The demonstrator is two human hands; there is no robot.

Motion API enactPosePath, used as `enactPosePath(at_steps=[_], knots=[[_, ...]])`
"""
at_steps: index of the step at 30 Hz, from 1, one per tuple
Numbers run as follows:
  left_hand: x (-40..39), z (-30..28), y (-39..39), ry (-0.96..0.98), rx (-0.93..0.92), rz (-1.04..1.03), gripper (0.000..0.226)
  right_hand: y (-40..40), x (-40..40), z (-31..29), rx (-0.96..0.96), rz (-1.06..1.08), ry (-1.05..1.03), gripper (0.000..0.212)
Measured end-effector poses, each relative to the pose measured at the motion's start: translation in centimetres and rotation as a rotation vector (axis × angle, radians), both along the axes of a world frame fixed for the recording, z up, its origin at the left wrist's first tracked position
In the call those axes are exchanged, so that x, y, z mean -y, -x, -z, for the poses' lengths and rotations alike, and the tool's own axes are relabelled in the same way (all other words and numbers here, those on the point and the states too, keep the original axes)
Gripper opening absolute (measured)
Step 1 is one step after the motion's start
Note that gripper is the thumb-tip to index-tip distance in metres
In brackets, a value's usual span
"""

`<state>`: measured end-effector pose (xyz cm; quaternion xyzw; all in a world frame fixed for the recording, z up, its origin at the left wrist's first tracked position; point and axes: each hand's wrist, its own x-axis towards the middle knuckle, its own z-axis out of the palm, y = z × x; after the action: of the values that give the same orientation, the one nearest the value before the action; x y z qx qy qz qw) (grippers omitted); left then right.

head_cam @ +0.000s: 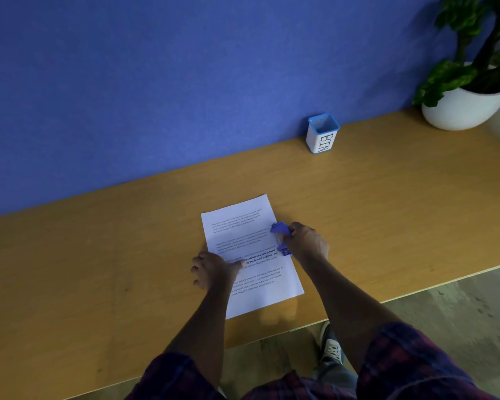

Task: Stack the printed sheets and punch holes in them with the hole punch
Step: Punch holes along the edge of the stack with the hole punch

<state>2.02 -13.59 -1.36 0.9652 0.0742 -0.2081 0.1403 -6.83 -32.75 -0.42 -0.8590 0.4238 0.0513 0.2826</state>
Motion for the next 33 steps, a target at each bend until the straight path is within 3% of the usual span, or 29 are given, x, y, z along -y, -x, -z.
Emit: enactPosePath(at_steps=[3, 8, 10, 17, 27, 33], knots=[[0.2, 0.5, -0.9, 0.043, -0.063, -0.087, 0.113, 0.1, 0.1, 0.0, -0.002, 0.011, -0.019, 0.022], [-1.5, 1.5, -1.8, 0.218, -0.051, -0.119, 0.051, 0.5, 0.2, 0.1, 0.009, 0.043, -0.035, 0.019], [-2.0, 1.3, -1.9, 0.257, -0.053, -0.148, 0.046, 0.6, 0.3, 0.3, 0.032, 0.055, -0.053, 0.020], [-2.1, 1.5, -1.6, 0.256, -0.015, -0.101, 0.042, 1.3, 0.4, 0.8, 0.117, 0.058, -0.062, 0.023], [-0.2, 0.7, -1.0, 0.148, 0.057, -0.121, 0.082, 1.6, 0.8, 1.2, 0.152, 0.089, -0.191, 0.021], [0.2, 0.9, -1.6, 0.171, 0.020, -0.120, 0.081, 1.7, 2.2, 1.8, 0.235, 0.175, -0.291, 0.020]])
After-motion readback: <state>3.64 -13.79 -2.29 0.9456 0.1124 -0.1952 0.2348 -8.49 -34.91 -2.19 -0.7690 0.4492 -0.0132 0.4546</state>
